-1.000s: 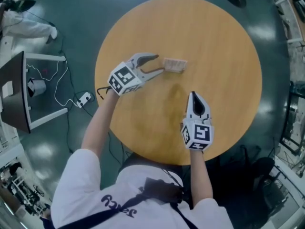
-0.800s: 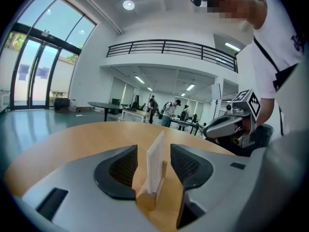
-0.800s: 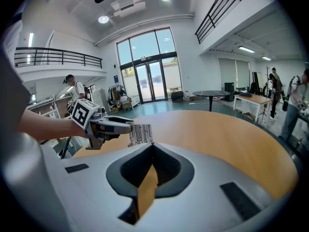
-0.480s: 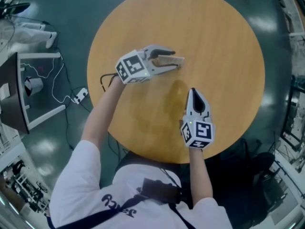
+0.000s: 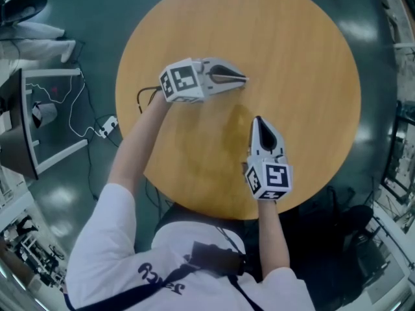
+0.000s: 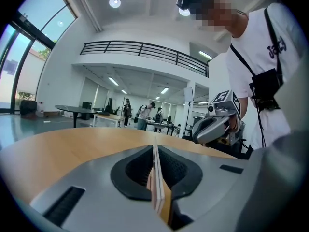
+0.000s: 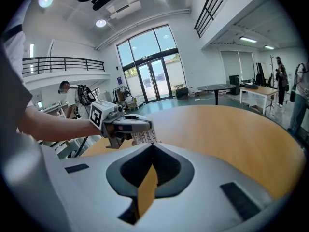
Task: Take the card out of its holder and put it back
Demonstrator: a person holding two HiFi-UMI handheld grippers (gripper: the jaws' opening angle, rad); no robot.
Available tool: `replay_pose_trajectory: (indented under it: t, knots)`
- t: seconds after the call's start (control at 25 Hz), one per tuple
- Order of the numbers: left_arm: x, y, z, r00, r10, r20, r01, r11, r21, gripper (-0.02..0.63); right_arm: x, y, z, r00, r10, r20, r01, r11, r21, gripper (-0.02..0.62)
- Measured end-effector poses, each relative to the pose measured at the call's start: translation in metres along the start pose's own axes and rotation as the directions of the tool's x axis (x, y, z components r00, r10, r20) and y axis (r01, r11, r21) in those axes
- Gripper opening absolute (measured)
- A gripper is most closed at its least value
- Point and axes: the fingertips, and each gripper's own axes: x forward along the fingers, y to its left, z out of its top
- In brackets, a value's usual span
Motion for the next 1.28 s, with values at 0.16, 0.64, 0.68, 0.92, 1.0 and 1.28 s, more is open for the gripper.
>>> replay_pose_trajectory:
  t: [0.16, 0.64, 0.68, 0.92, 1.0, 1.28]
  knots:
    - [0.000, 0.003, 0.000, 1.000, -0.026, -0.015, 0.026, 1.000, -0.006, 0.028, -0.002, 0.003, -0.001, 1.000, 0.006, 0.002, -0.006, 1.000, 0.002, 0.000]
    - [-0.024, 0.002, 0.049, 1.000, 0.002, 0.016, -0.002, 1.000, 0.019, 0.028, -0.035, 0.021, 0.020, 0.995, 0.006, 0.099, -0.005, 1.000, -0.014, 0.001]
    - [-0.028, 0.000, 0.055, 1.000, 0.009, 0.022, -0.009, 1.000, 0.027, 0.028, -0.039, 0.023, 0.022, 0.994, 0.005, 0.112, -0.003, 1.000, -0.012, 0.001]
    - [-0.051, -0.022, 0.092, 0.994, 0.097, 0.057, -0.100, 0.993, 0.057, 0.028, -0.069, 0.037, 0.030, 0.984, -0.004, 0.178, 0.004, 1.000, -0.002, 0.002]
    - [-0.059, -0.032, 0.100, 0.986, 0.157, 0.054, -0.161, 0.985, 0.065, 0.028, -0.081, 0.045, 0.032, 0.980, -0.004, 0.200, 0.004, 1.000, 0.000, 0.001]
    - [-0.090, -0.077, 0.116, 0.906, 0.414, 0.091, -0.411, 0.910, -0.042, 0.028, -0.118, 0.067, 0.043, 0.957, -0.009, 0.289, 0.012, 1.000, -0.010, 0.002]
